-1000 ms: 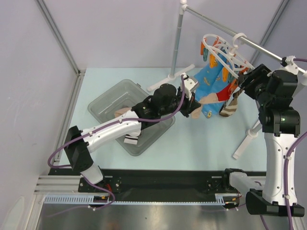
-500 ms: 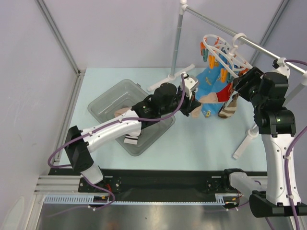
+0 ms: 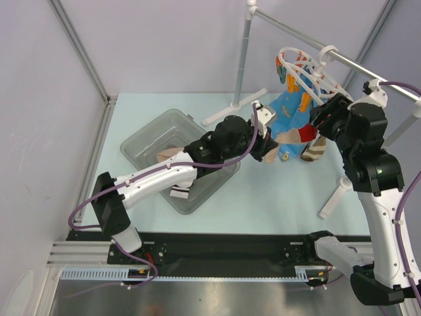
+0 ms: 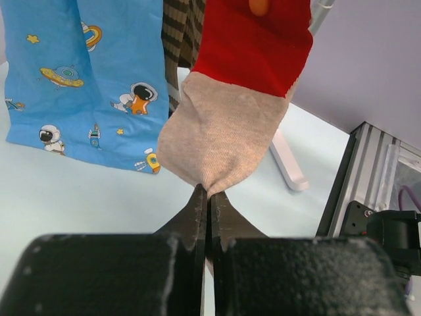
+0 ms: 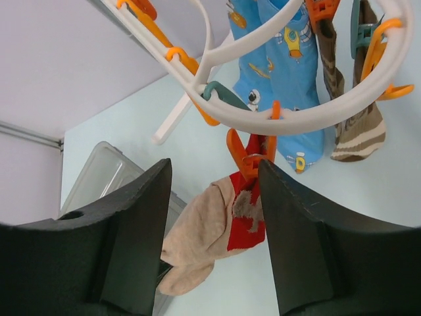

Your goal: Remove the socks clipped to the hanger

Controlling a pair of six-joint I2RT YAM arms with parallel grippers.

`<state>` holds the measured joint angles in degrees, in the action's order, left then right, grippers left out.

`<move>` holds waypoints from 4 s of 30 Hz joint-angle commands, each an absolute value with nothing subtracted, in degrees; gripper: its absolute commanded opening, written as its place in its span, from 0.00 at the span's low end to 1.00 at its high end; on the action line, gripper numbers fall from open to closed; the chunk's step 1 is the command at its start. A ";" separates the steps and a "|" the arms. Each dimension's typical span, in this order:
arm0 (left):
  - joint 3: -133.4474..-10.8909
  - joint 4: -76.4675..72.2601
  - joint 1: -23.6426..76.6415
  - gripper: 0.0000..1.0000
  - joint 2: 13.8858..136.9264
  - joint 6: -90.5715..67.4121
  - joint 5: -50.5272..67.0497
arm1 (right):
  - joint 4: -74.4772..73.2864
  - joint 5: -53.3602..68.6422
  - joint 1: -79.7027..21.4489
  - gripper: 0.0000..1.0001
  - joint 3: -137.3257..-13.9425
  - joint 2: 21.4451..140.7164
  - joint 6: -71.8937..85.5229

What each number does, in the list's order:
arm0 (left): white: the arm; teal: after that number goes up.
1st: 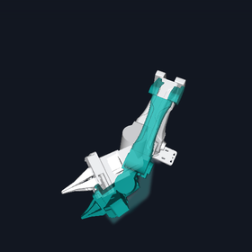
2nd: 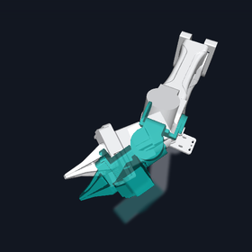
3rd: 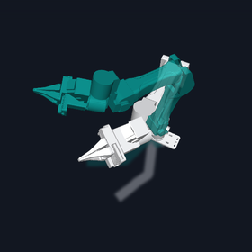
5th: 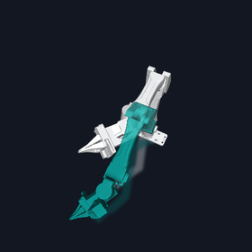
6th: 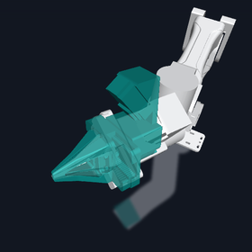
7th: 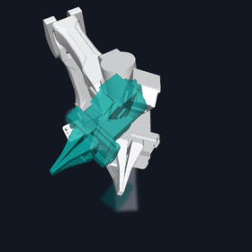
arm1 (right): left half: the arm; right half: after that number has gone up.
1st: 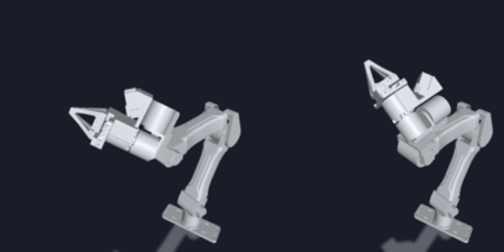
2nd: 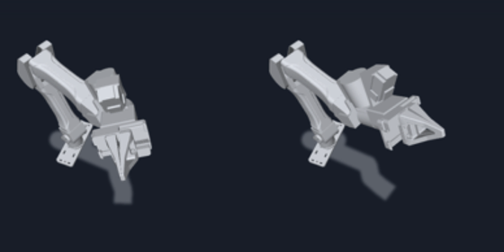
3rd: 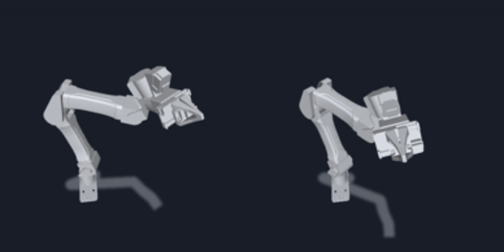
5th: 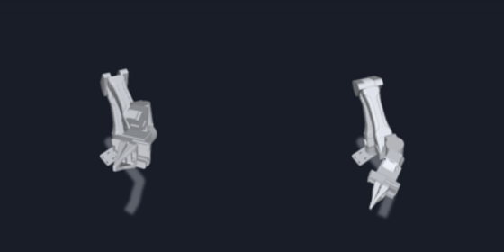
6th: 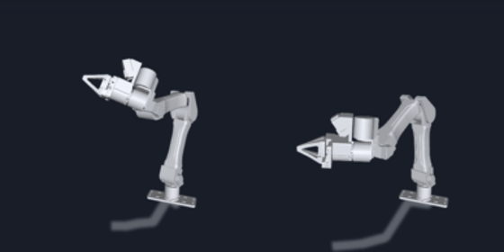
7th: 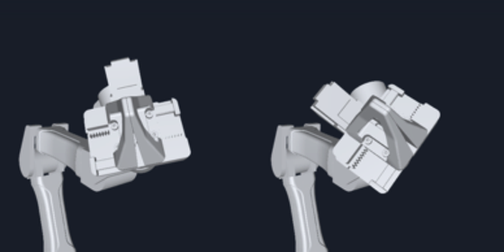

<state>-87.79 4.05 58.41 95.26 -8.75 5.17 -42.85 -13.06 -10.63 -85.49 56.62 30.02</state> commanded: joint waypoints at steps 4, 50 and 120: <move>-90.62 3.60 59.15 0.00 94.57 -7.12 3.61 | -42.19 -21.44 -13.62 0.60 -85.61 57.74 28.92; -87.98 3.16 59.24 0.00 91.41 -8.52 4.75 | -30.32 -26.28 -13.89 0.00 -78.05 57.74 23.38; -60.82 16.97 14.24 0.97 68.03 -20.04 28.82 | 10.89 -21.18 1.93 0.61 -35.86 60.11 27.69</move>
